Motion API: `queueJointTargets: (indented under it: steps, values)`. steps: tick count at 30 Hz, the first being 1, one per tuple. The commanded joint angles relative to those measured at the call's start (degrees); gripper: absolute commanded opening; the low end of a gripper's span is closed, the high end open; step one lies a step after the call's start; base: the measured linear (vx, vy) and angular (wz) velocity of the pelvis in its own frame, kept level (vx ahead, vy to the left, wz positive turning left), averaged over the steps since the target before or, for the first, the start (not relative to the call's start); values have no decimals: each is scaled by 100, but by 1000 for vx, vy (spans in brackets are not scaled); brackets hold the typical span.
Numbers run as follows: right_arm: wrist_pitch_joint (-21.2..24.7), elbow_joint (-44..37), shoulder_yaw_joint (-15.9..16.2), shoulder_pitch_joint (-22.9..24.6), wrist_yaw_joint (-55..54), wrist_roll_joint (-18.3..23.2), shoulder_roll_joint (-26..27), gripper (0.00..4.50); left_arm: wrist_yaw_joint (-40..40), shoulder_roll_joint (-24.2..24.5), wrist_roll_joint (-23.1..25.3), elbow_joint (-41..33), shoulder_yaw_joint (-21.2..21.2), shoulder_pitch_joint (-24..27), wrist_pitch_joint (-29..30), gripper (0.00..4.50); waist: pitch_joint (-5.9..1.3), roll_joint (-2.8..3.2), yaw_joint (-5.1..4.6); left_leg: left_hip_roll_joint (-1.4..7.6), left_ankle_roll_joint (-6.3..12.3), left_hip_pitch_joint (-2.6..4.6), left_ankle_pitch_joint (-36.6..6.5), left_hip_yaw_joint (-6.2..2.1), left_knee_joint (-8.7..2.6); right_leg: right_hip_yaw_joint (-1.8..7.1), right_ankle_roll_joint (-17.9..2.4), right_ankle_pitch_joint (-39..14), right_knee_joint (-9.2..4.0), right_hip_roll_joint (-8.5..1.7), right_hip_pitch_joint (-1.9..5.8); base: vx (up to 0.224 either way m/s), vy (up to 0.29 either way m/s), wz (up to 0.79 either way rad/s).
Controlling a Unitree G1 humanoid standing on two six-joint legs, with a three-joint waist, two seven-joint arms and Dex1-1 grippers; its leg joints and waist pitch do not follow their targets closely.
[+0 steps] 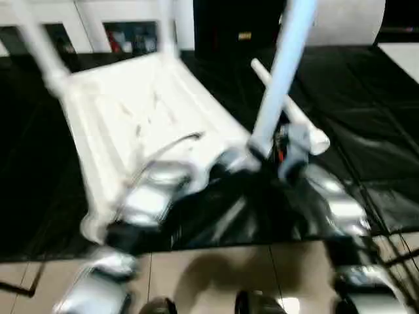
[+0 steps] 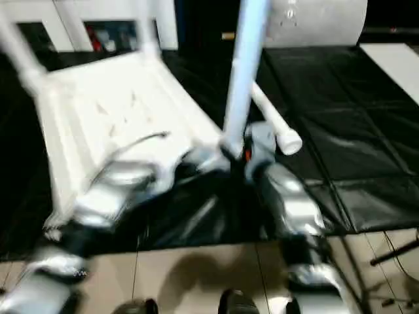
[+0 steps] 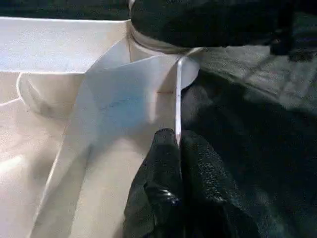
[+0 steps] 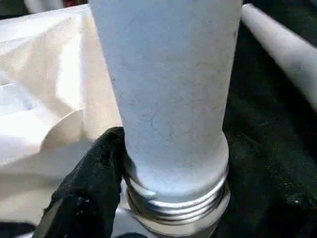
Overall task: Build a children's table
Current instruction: Rotate leg to tighten
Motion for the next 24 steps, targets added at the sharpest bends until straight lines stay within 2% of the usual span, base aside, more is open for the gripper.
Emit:
queueJointTargets:
  steps: [1, 4, 7, 9, 10, 12, 13, 14, 16, 19, 21, 22, 23, 24]
  values:
    - [222, 182, 383, 164, 120, 153, 496, 324, -120, -367, -194, -284, -399, -149, -91, 0, -417, -23, 57, 163, 658, -35, -417, -43, -329, 301, -1308, -830, -401, -320, 391, 0, 0, 0]
    - [200, -85, 291, 295, 179, 184, 479, 344, -227, -196, -101, -317, -402, -98, -153, 0, -409, -8, 79, 177, 715, -25, -493, -44, -337, 296, -1315, -892, -413, -323, 390, 0, 0, 0]
    - [107, -350, 266, 418, 462, 261, 292, 380, -392, 7, -84, -328, -366, -62, -206, 0, -404, 7, 102, 201, 671, -8, -585, -50, -356, 300, -1297, -955, -410, -326, 386, 0, 0, 0]
    - [71, -458, 277, 467, 626, 328, 199, 384, -467, 93, -96, -333, -361, -47, -230, 0, -405, 11, 102, 200, 659, -6, -582, -49, -352, 303, -1329, -851, -400, -321, 387, 0, 0, 0]
    - [35, -563, 272, 517, 760, 387, 90, 406, -569, 191, -108, -338, -372, -25, -289, 0, -401, 4, 104, 198, 677, -3, -575, -46, -351, 307, -1329, -806, -404, -322, 388, 0, 0, 0]
    - [-4, -859, 265, 662, 1363, 585, -309, 418, -968, 514, -153, -350, -419, 54, -470, 0, -409, 10, 126, 196, 746, -2, -523, -47, -343, 307, -1364, -631, -381, -321, 404, 0, 0, 0]
    - [-18, -967, 253, 722, 1734, 633, -574, 428, -1202, 696, -182, -342, -434, 92, -560, 0, -410, -3, 138, 195, 852, -9, -408, -48, -329, 307, -1408, -370, -346, -302, 420, 0, 0, 0]
    - [-18, -967, 253, 722, 1734, 633, -574, 437, -1202, 696, -182, -342, -434, 92, -560, 0, -406, 0, 122, 201, 897, -9, -401, -35, -325, 316, -1451, -327, -338, -310, 403, 0, 0, 0]
    - [-122, -1005, 232, 762, 2448, 638, -1119, 445, -1737, 1037, -281, -296, -466, 146, -783, 0, -391, -5, 127, 200, 914, -9, -414, -36, -327, 308, -1480, -476, -355, -326, 405, 0, 0, 0]
    - [-225, -968, 263, 746, 2892, 655, -1468, 445, -2109, 1275, -338, -263, -522, 171, -1000, 0, -386, 2, 162, 216, 897, 18, -495, -33, -323, 319, -1452, -699, -363, -331, 387, 0, 0, 0]
    - [-323, -971, 432, 708, 3694, 802, -1931, 445, -2737, 1644, -439, -222, -658, 196, -1405, 0, -391, 8, 188, 227, 899, 27, -487, -34, -324, 321, -1451, -701, -354, -332, 384, 0, 0, 0]
    - [-328, -971, 474, 699, 3848, 819, -2005, 445, -2843, 1710, -449, -216, -682, 197, -1438, 0, -377, -21, 189, 222, 921, 17, -490, -34, -327, 317, -1451, -698, -358, -325, 380, 0, 0, 0]
    - [-351, -967, 596, 669, 4220, 823, -2184, 445, -3150, 1874, -487, -207, -740, 203, -1583, 0, -387, -3, 208, 230, 942, 29, -431, -32, -321, 325, -1482, -613, -331, -328, 377, 0, 0, 0]
    - [-433, -953, 672, 648, 4356, 770, -2262, 445, -3324, 1953, -525, -219, -761, 212, -1634, 0, -390, -14, 220, 230, 972, 28, -403, -33, -316, 318, -1504, -564, -319, -326, 381, 0, 0, 0]
